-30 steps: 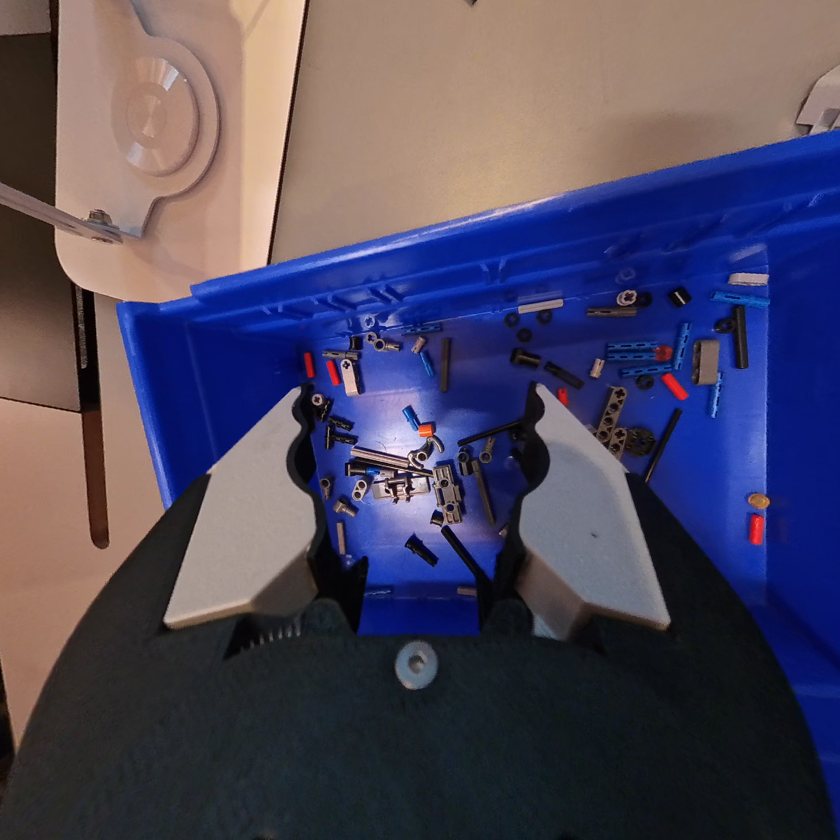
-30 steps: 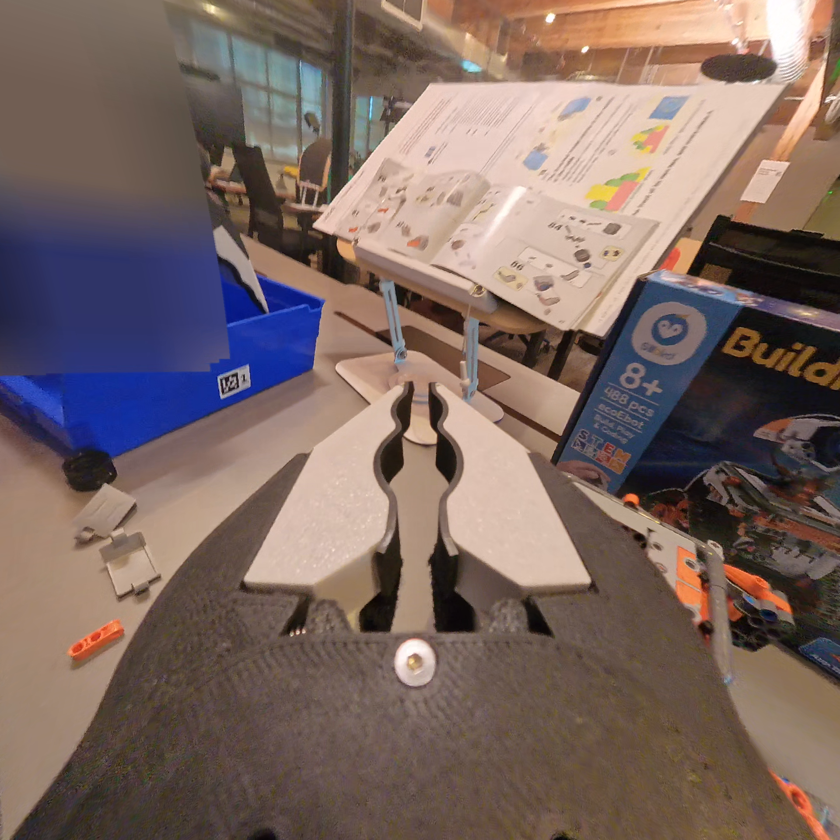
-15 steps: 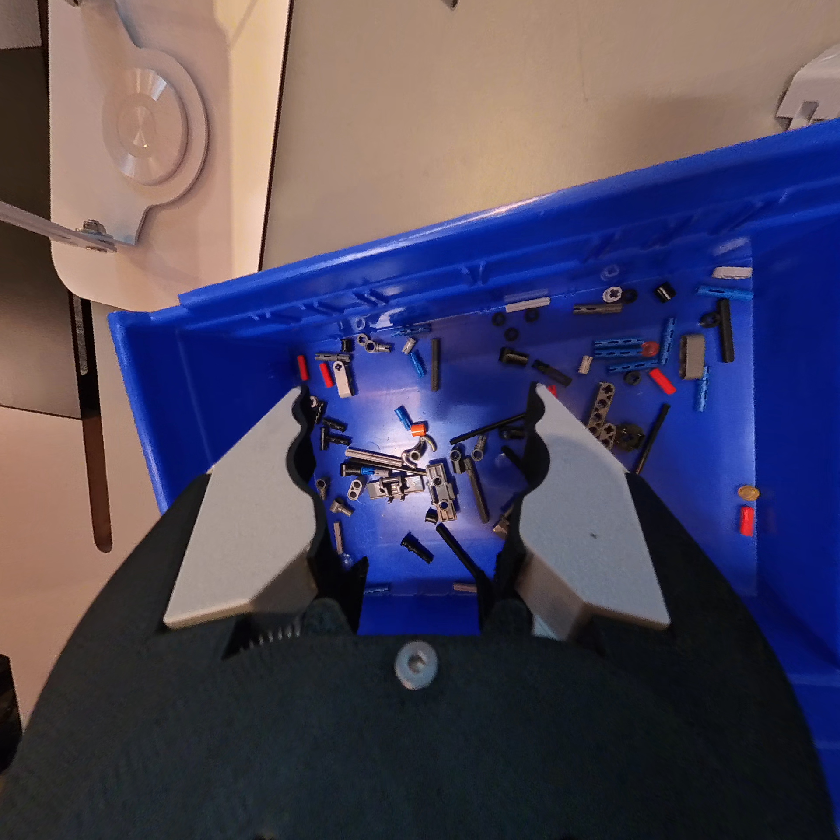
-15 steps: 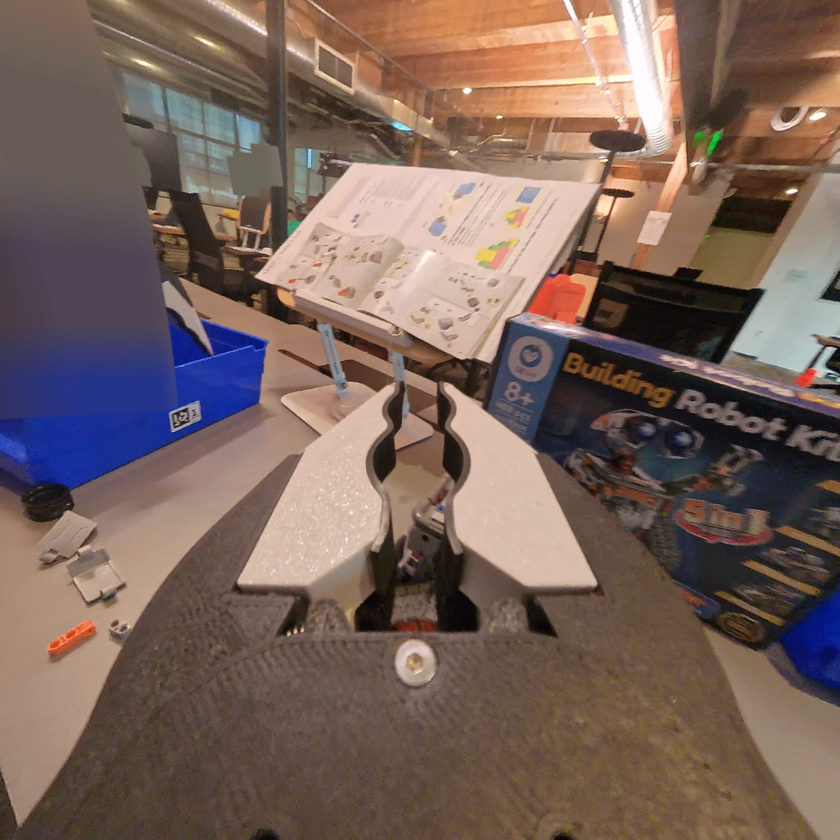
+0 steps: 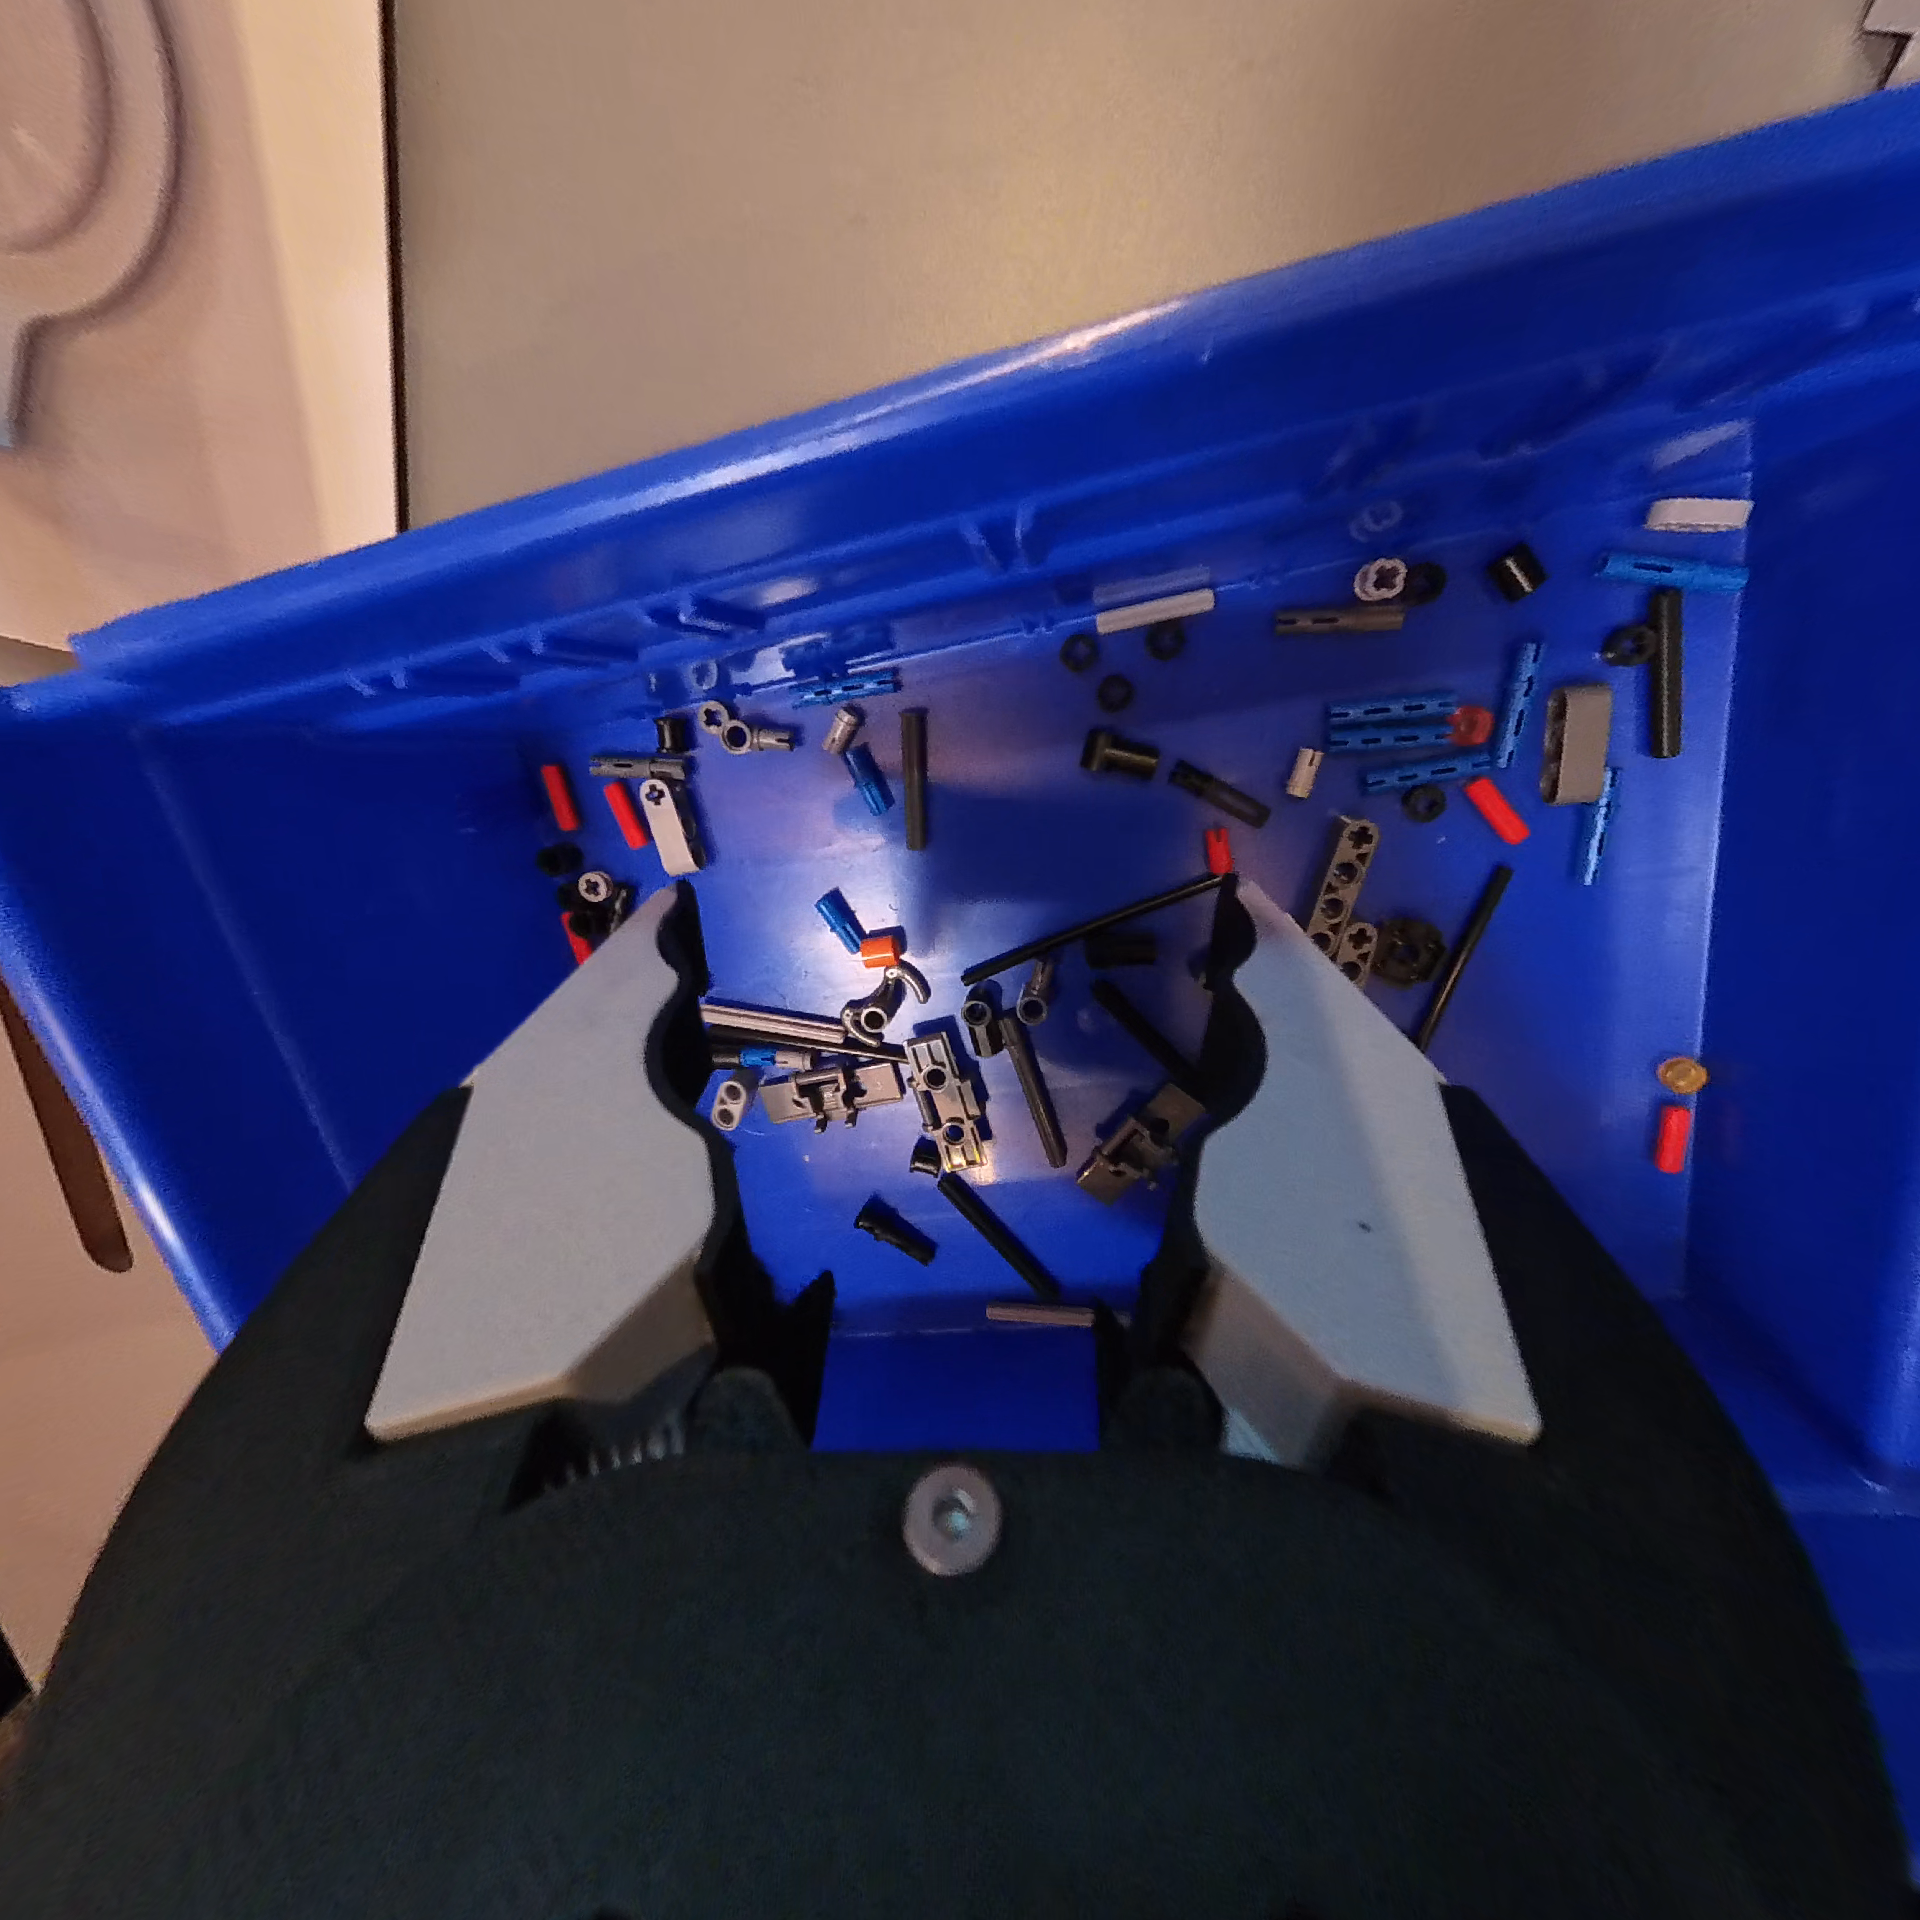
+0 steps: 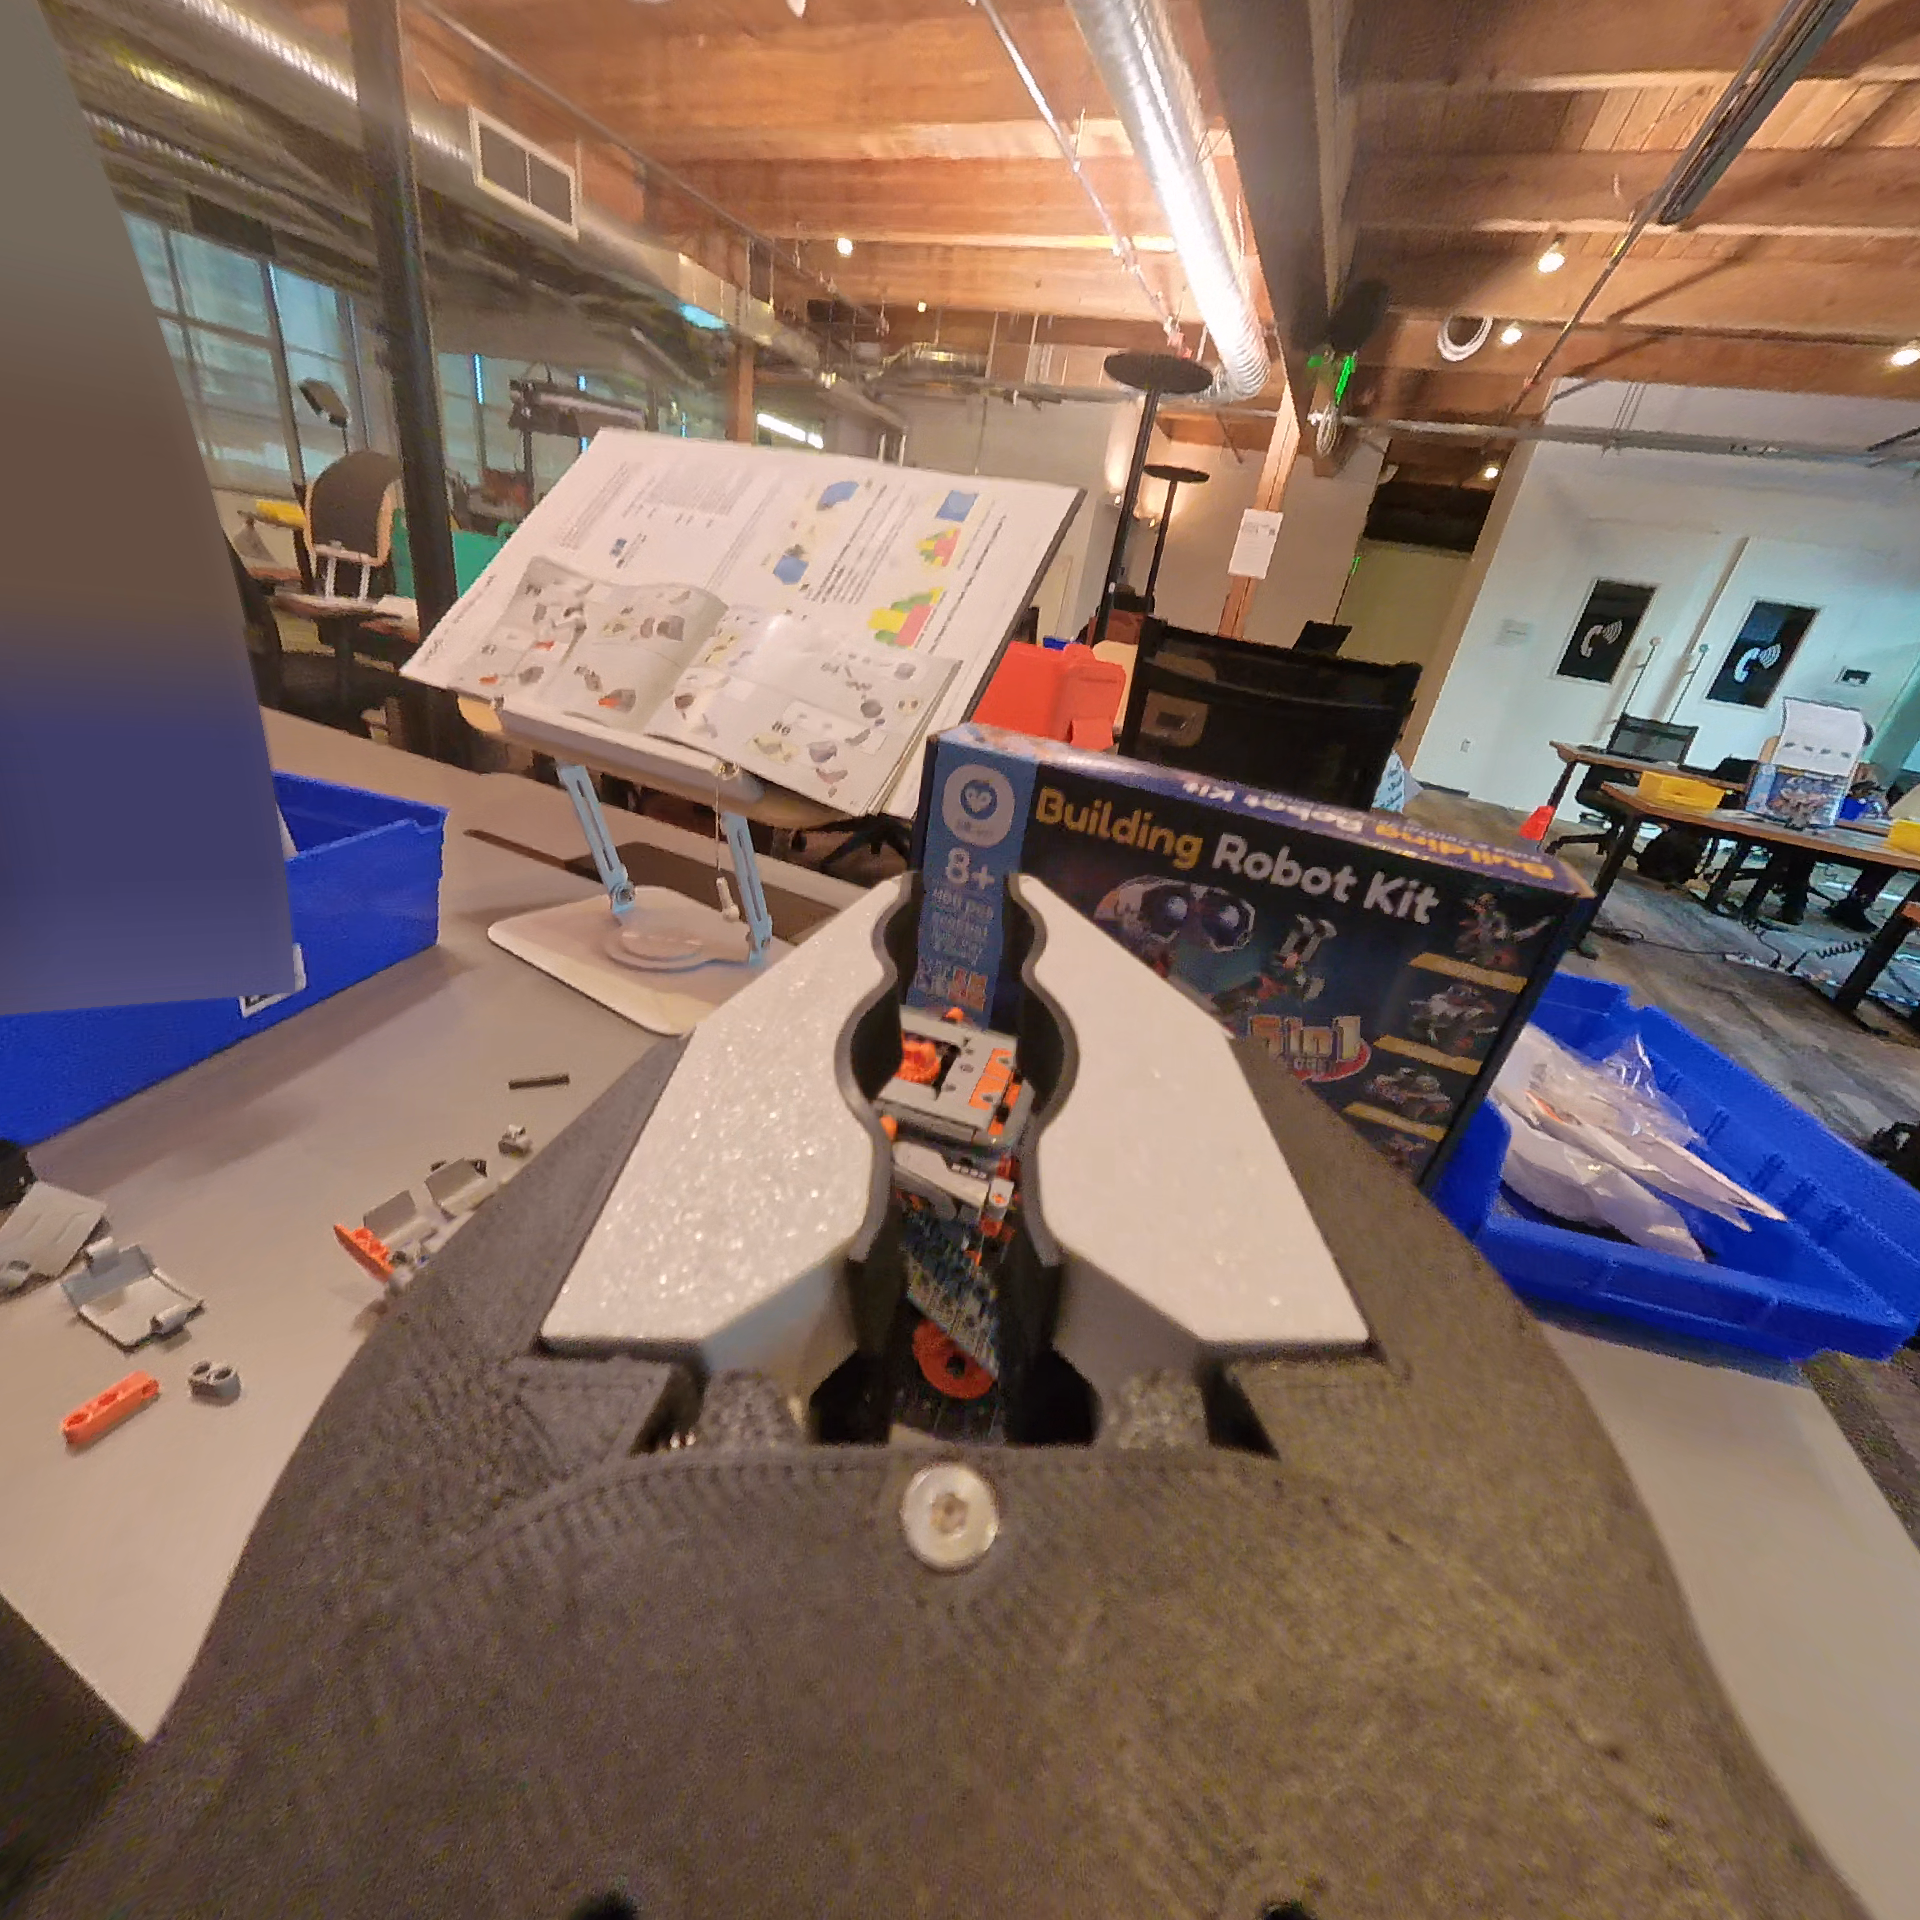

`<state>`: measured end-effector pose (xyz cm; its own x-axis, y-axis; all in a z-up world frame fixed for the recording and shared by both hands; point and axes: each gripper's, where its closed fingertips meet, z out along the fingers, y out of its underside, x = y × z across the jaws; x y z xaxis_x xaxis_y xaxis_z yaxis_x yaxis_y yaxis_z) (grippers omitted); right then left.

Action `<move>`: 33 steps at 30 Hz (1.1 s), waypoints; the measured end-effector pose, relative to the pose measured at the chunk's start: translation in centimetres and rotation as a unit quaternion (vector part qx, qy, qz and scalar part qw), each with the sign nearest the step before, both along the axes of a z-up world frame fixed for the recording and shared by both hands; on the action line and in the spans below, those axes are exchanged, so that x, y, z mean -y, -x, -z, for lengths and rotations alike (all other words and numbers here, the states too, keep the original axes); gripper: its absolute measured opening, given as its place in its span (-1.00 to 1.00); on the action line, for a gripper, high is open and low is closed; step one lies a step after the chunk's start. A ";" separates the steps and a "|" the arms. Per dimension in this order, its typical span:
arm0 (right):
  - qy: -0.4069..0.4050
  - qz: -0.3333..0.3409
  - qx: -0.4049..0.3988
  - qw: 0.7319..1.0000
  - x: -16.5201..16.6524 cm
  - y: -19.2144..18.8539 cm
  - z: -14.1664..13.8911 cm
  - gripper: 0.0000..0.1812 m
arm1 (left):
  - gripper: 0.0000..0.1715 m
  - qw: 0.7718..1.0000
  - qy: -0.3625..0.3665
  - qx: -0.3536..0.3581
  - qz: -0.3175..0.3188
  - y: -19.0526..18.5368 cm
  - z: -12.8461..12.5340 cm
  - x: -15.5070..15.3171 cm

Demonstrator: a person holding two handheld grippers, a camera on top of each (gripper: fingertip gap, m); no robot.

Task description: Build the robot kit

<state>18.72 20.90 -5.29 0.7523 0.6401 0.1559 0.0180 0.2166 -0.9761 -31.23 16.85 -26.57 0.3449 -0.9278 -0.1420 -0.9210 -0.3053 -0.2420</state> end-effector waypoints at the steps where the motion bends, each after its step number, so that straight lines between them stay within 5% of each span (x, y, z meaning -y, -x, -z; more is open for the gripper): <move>1: 0.006 0.000 0.009 1.000 -0.1 0.4 0.6 -0.85 | 0.11 1.000 0.005 -0.001 0.000 0.0 0.1 0.1; 16: 0.102 -0.024 0.267 0.958 -2.1 10.5 12.8 -0.35 | 0.18 0.999 0.028 -0.020 -0.009 1.1 1.2 0.5; 21: 0.067 -0.082 0.309 0.945 -0.6 15.9 12.8 -0.30 | 0.17 1.000 -0.004 -0.007 -0.027 2.4 -0.6 -0.8; 28: 0.059 -0.263 0.297 0.916 5.2 27.3 10.8 -0.28 | 0.11 0.993 -0.069 0.033 -0.094 6.9 -4.5 -3.7; 33: 0.064 -0.334 0.315 0.886 8.2 32.3 12.3 -0.32 | -0.24 0.988 -0.068 0.079 -0.114 8.8 -4.7 -4.3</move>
